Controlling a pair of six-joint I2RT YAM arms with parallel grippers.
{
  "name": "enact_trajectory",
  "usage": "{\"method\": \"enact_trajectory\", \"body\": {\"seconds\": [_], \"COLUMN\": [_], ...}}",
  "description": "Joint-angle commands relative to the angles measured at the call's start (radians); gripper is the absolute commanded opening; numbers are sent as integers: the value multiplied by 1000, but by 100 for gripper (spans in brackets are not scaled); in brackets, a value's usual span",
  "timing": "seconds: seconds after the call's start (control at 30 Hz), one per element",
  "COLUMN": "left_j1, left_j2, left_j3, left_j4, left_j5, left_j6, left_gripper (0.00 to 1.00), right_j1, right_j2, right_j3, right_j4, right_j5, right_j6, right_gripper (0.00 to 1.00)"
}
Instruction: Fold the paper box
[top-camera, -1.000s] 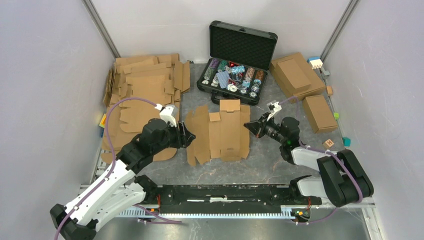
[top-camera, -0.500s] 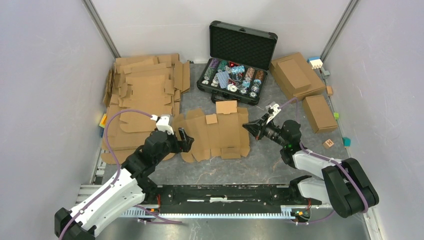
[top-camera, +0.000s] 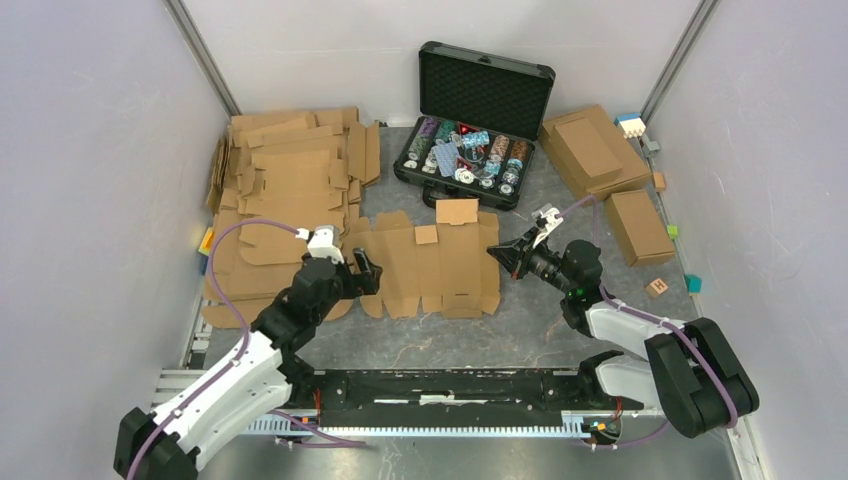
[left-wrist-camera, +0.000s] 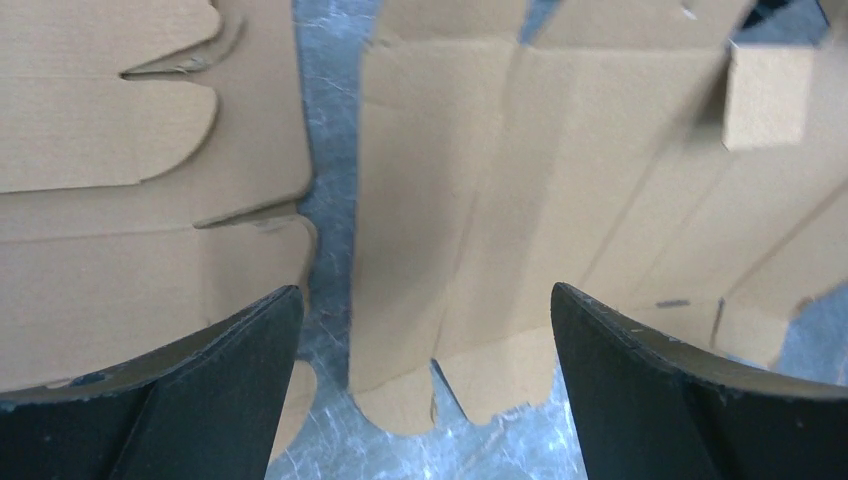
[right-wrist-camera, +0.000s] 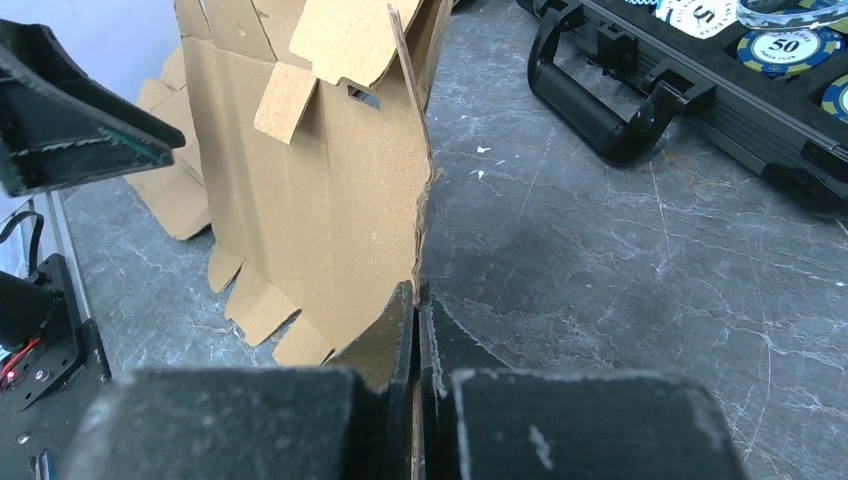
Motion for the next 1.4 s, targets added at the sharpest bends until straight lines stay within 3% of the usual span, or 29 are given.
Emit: {"method": "enact_trajectory", "body": {"seconds": [0.0,0.17,0.37,0.5,0.7,0.83,0.97,1.0,1.1,1.23,1.37], "left_j1": [108,239,238,238,225,219,198,192,167,143,132], "left_j2": [80,170,222,262,262,262,251,237,178,56,-38], "left_j3": [-11,-56,-104,-119,-140,-131,-104,-101,-100,-120,-150], "left_j4": [161,347,585,706,763,739,666,649,600,557,547], "left_j5": [99,357,629,774,839,834,788,770,708,622,575], "left_j6": [11,11,-10,-38,-50,-26,24,37,68,105,117], "left_gripper": [100,100,100,93,74,45,18,15,9,4,2], "right_j1": [4,3,3,4,5,4,18,27,67,106,119], "right_j2": [-13,-7,6,9,9,0,-2,-2,3,32,85], "right_j3": [6,9,13,11,10,4,3,7,29,59,93], "right_j4": [21,20,26,32,31,34,31,22,-28,-83,-160], "right_j5": [11,7,-6,-4,3,6,16,23,50,83,104], "right_j6": [-21,-18,-8,-6,-8,-8,-20,-29,-70,-104,-120], "right_gripper": [2,2,2,2,2,4,18,21,33,57,70]}}
